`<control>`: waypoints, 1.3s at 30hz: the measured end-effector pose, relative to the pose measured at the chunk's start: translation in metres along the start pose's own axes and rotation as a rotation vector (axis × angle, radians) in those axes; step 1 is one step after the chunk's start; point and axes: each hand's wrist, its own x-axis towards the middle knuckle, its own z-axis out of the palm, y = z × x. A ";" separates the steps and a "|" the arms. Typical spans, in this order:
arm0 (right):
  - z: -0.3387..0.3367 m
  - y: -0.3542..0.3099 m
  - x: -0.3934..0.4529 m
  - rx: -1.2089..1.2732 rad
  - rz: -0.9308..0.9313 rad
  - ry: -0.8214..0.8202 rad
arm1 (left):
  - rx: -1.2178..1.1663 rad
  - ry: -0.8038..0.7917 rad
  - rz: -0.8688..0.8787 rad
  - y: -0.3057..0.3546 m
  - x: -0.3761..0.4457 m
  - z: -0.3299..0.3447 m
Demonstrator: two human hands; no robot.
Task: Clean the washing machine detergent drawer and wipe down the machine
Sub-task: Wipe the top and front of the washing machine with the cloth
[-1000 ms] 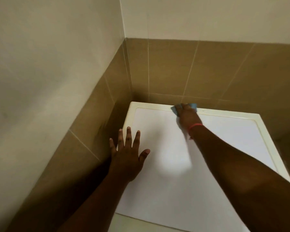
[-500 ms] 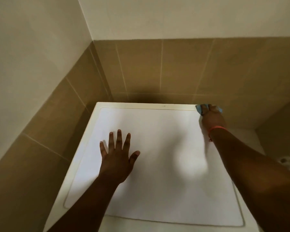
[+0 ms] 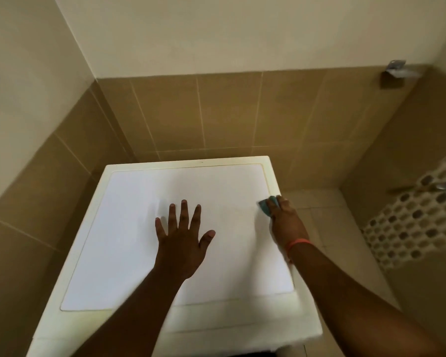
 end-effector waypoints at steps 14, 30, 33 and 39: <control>-0.024 -0.022 -0.232 -0.180 0.206 0.001 | -0.080 -0.034 0.075 -0.067 -0.168 0.010; 0.038 -0.161 -0.280 -0.378 0.112 -0.080 | -0.108 -0.060 -0.179 -0.166 -0.242 0.024; 0.067 -0.188 -0.282 -0.334 -0.264 -0.285 | -0.108 -0.072 -0.230 -0.170 -0.239 0.029; 0.085 -0.220 -0.270 -0.234 -0.361 -0.214 | -0.179 -0.083 -0.368 -0.172 -0.233 0.023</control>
